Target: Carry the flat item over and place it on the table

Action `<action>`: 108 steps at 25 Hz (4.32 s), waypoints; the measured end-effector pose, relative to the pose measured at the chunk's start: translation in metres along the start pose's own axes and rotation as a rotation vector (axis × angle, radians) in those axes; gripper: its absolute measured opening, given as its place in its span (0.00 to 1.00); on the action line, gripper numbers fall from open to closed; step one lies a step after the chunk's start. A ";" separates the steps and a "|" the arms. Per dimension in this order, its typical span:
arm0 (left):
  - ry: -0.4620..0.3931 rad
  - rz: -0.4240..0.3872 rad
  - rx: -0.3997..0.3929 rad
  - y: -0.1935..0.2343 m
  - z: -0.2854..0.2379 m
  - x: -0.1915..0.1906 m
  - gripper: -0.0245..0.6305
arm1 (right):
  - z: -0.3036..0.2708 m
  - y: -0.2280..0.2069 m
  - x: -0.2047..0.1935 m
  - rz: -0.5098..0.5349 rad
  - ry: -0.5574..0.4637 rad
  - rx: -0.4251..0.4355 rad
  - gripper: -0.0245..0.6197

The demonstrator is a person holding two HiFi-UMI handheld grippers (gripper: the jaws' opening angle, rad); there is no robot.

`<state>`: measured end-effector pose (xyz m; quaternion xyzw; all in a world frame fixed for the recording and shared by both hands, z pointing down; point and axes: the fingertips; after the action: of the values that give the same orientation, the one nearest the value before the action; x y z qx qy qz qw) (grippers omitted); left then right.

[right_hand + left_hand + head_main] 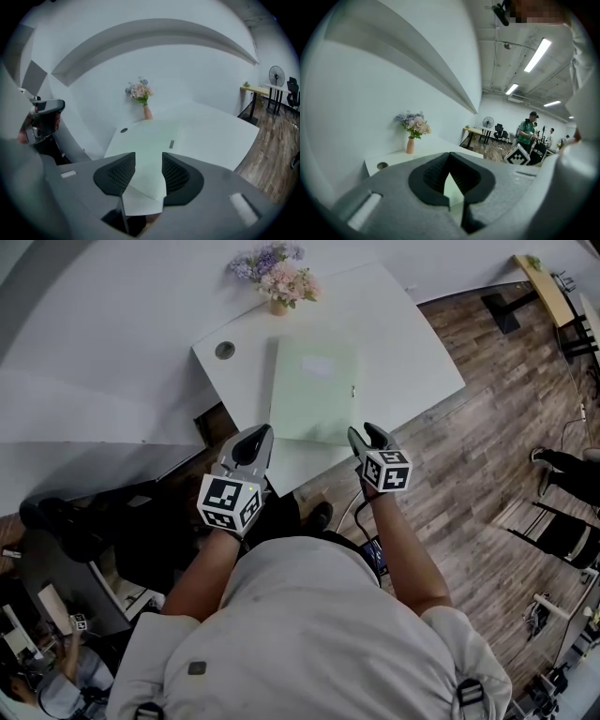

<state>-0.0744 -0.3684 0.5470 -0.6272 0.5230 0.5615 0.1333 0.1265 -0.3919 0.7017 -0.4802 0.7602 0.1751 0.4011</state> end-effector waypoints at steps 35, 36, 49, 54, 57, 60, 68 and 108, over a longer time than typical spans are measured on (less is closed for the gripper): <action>-0.237 -0.146 0.038 -0.139 0.128 0.031 0.04 | 0.261 0.071 0.113 0.285 -0.574 0.006 0.05; -0.238 -0.145 0.036 -0.138 0.132 0.032 0.04 | 0.263 0.076 0.113 0.289 -0.577 0.004 0.05; -0.221 -0.164 -0.053 -0.101 0.207 0.037 0.04 | 0.275 0.168 0.114 0.250 -0.612 -0.075 0.05; -0.211 -0.163 -0.087 -0.080 0.247 0.031 0.04 | 0.282 0.212 0.108 0.245 -0.622 -0.115 0.05; -0.199 -0.161 -0.113 -0.070 0.268 0.024 0.04 | 0.287 0.240 0.101 0.242 -0.620 -0.133 0.05; -0.186 -0.159 -0.138 -0.064 0.282 0.018 0.04 | 0.292 0.265 0.093 0.246 -0.615 -0.144 0.05; -0.185 -0.163 -0.164 -0.079 0.304 0.005 0.04 | 0.321 0.282 0.077 0.287 -0.619 -0.147 0.05; -0.287 -0.153 0.014 -0.268 0.367 -0.102 0.04 | 0.489 0.252 -0.040 0.373 -0.676 0.042 0.05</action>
<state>-0.0480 0.0717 0.3979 -0.5775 0.4532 0.6300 0.2536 0.1320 0.0703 0.4016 -0.2407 0.6627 0.3780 0.6001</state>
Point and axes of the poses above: the fingertips, and each gripper's own axes: z backward along the fingers, y to its left, x out of its top, and after that the axes turned 13 degrees about z, right-handed
